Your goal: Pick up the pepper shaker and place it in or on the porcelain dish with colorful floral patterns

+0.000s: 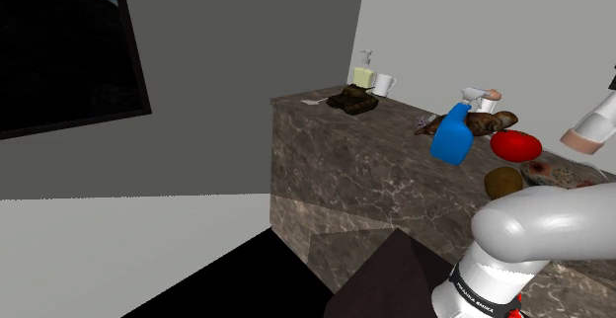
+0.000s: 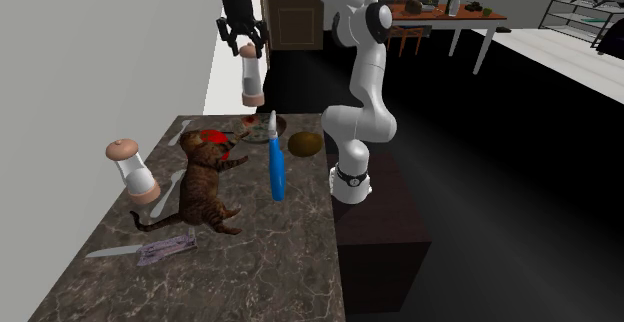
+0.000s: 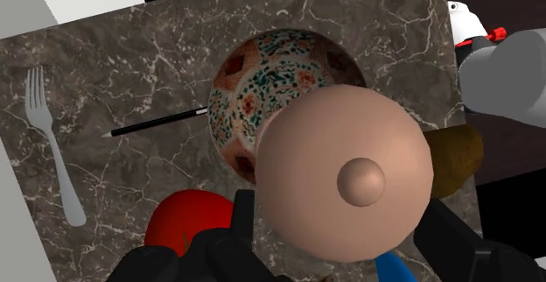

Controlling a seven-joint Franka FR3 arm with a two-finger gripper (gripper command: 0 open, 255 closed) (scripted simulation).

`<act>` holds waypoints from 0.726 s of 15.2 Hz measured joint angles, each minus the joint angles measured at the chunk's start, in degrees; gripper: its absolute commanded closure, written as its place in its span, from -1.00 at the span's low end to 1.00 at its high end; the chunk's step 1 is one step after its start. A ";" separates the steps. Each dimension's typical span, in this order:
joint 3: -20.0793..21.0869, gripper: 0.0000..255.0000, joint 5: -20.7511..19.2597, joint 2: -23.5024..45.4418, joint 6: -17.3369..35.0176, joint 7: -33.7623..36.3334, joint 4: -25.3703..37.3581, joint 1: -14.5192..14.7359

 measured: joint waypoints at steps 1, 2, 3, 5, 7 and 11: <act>-0.11 1.00 -0.20 -0.57 0.61 0.19 -1.13 -0.16; 0.01 1.00 -0.35 -1.34 1.11 0.50 -2.44 -0.46; -0.01 1.00 -0.46 -1.87 1.67 0.78 -3.54 -0.63; -0.22 1.00 -0.71 -2.67 2.76 1.21 -5.40 -0.83; -0.45 1.00 -1.01 -3.59 3.91 1.66 -7.46 -1.10; -0.69 1.00 -1.66 -5.77 6.10 2.65 -11.86 -1.88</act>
